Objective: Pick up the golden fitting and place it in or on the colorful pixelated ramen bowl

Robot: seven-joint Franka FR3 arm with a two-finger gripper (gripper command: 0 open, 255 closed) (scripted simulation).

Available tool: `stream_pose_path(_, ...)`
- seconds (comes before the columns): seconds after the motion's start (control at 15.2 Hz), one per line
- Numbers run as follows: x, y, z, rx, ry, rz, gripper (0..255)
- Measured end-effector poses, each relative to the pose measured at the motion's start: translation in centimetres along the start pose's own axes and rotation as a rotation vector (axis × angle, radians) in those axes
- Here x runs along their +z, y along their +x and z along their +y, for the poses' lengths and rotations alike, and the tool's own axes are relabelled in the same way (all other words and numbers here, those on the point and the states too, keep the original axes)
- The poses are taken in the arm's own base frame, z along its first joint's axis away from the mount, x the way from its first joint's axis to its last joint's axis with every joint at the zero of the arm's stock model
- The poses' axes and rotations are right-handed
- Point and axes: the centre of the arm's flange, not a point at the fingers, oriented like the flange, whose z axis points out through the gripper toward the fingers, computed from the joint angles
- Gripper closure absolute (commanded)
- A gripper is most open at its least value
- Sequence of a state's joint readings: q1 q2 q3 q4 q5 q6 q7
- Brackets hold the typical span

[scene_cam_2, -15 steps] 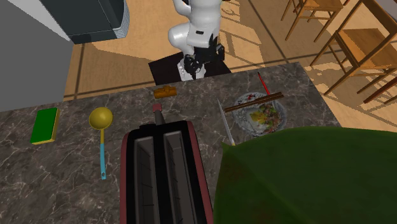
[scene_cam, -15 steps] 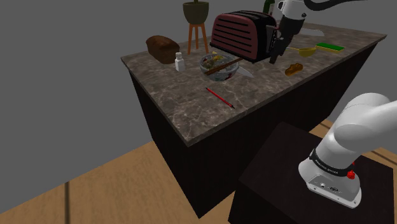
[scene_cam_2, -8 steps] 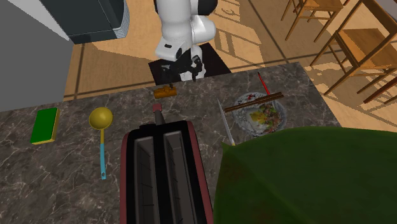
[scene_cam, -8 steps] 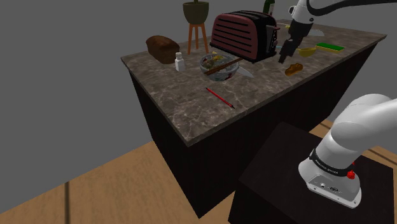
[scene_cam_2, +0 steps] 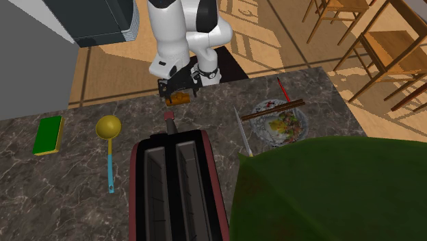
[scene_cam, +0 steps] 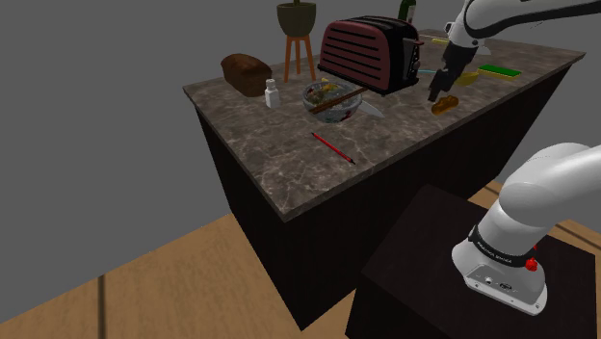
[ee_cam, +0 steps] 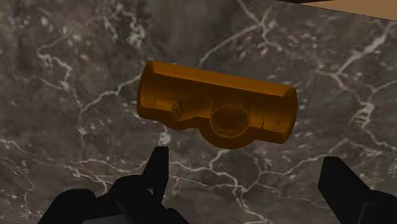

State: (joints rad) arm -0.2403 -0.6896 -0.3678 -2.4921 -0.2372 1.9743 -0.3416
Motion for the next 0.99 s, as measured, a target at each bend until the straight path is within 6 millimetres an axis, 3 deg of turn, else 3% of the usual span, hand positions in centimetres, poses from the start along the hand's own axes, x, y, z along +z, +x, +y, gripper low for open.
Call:
stream_pose_path(0.26,2.1,-0.1,-0.1,0.0,0.0,-0.001,0)
stream_pose_path(0.66,2.4,0.0,0.0,0.0,0.0,0.0,0)
stream_pose_path(0.73,2.4,0.0,0.0,0.0,0.0,0.0,255)
stream_pose_path(0.99,2.4,0.0,0.0,0.001,0.0,0.001,255)
